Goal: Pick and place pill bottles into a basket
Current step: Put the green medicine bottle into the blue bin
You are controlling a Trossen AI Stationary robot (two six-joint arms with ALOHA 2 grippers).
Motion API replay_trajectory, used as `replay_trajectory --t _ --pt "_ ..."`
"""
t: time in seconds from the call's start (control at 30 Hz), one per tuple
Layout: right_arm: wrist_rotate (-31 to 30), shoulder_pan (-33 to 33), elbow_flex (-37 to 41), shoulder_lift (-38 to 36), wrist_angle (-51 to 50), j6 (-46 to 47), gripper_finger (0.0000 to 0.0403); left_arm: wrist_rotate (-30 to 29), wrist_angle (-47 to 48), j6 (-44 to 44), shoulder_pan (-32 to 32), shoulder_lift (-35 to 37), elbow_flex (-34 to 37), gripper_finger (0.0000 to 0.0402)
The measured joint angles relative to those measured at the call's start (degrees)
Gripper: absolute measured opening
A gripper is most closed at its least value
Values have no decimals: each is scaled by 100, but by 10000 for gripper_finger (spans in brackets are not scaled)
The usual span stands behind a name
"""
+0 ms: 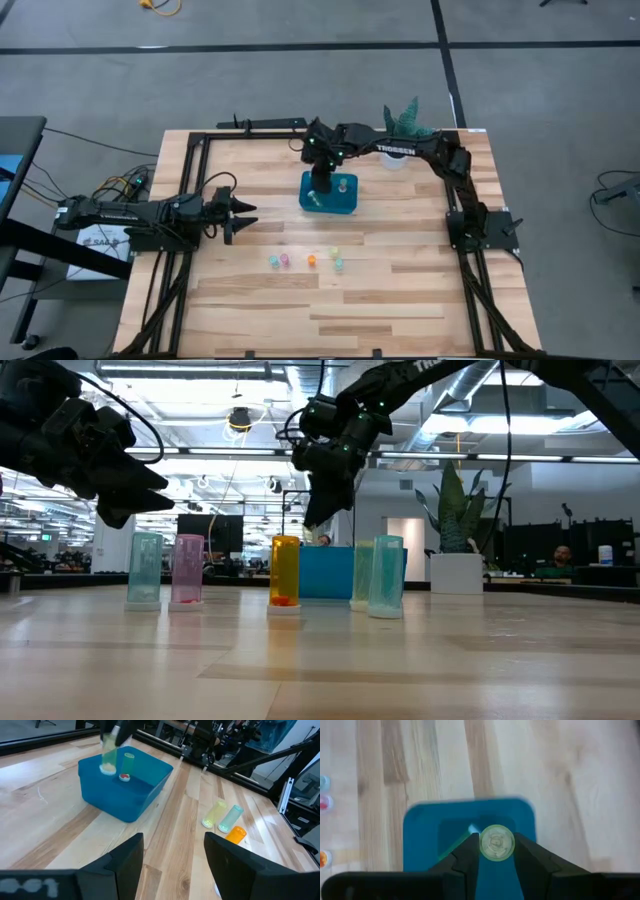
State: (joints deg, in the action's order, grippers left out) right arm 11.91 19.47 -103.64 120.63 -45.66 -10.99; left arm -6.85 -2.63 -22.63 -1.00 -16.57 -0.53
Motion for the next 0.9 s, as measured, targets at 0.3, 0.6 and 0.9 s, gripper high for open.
replay_trajectory --t 0.3,0.6,0.9 --pt "10 -151 6 333 328 116 102 -2 0 2 -1 -7 -1 199" --pt "-332 -134 -11 377 790 158 102 15 4 2 -1 -31 1 199" --pt "-331 -134 -11 377 844 167 103 17 7 2 1 -31 0 199"
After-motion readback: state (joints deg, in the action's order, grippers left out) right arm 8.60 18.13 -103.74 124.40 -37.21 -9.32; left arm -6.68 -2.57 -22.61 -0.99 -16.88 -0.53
